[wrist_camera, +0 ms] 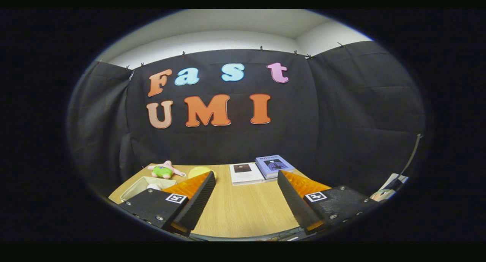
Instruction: Open the storage box then place both shoes into the box .Put the left shoe in first, then the right shoe, with the right side of both shoes facing outward in a uniform manner.
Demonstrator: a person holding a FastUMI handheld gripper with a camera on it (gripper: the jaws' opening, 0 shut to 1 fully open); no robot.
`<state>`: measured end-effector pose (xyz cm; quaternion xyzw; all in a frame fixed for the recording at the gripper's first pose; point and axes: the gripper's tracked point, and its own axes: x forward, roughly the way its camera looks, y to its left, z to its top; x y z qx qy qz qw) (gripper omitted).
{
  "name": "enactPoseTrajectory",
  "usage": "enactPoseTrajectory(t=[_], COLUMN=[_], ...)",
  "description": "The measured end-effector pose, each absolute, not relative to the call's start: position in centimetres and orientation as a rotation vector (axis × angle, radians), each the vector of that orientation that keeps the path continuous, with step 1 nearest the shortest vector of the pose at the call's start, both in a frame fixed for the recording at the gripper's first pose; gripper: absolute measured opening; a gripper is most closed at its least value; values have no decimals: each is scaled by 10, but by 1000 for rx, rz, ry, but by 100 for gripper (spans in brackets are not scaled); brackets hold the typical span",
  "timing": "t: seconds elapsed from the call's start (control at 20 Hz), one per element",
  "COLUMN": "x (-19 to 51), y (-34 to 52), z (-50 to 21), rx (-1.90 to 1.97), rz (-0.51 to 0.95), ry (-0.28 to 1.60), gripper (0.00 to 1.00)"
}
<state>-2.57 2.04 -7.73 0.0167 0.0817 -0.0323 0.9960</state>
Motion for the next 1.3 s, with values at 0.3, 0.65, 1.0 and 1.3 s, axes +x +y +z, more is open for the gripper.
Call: enactPoseTrajectory(t=[0.3,0.65,1.0,1.3], x=[-38,-51,-53,-49], y=[2,-11,-13,-5], z=[-72,-73,-75,-73], rx=[51,39,58,59], rz=[-78,-80,-71,-67], ry=[137,133,128,112], gripper=[97,97,97,97])
